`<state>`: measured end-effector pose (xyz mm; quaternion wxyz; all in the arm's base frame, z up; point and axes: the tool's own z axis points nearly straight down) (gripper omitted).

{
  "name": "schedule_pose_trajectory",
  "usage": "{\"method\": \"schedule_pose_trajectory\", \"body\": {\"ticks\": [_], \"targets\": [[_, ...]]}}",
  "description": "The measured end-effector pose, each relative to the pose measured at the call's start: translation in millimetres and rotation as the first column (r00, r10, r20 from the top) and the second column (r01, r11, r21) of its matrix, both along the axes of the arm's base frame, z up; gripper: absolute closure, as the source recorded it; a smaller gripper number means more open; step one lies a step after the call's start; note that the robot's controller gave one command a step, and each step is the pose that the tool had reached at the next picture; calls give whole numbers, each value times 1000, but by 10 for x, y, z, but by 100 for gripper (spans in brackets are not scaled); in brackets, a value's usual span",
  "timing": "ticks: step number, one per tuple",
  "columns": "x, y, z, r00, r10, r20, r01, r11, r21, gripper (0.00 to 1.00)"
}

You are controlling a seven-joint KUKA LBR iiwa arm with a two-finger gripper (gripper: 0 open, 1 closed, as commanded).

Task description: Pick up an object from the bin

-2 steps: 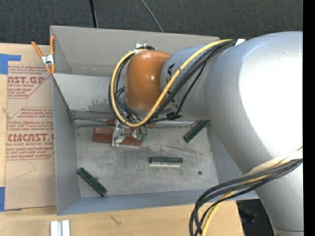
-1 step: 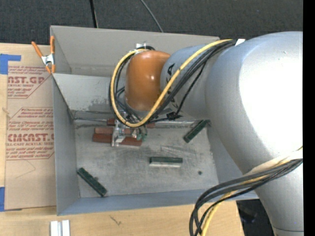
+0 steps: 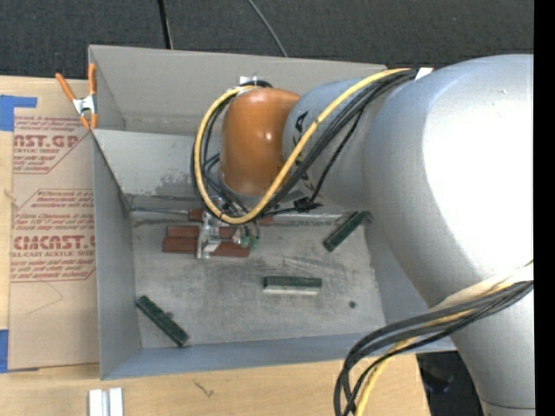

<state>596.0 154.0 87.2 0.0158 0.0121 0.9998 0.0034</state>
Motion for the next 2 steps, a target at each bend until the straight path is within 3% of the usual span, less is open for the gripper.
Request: {"method": "schedule_pose_trajectory", "body": {"ticks": [1, 2], "targets": [[-159, 30, 537, 997, 74, -35, -75, 997, -8, 100], [-170, -66, 2136, 998, 58, -27, -58, 998, -5, 100]]}}
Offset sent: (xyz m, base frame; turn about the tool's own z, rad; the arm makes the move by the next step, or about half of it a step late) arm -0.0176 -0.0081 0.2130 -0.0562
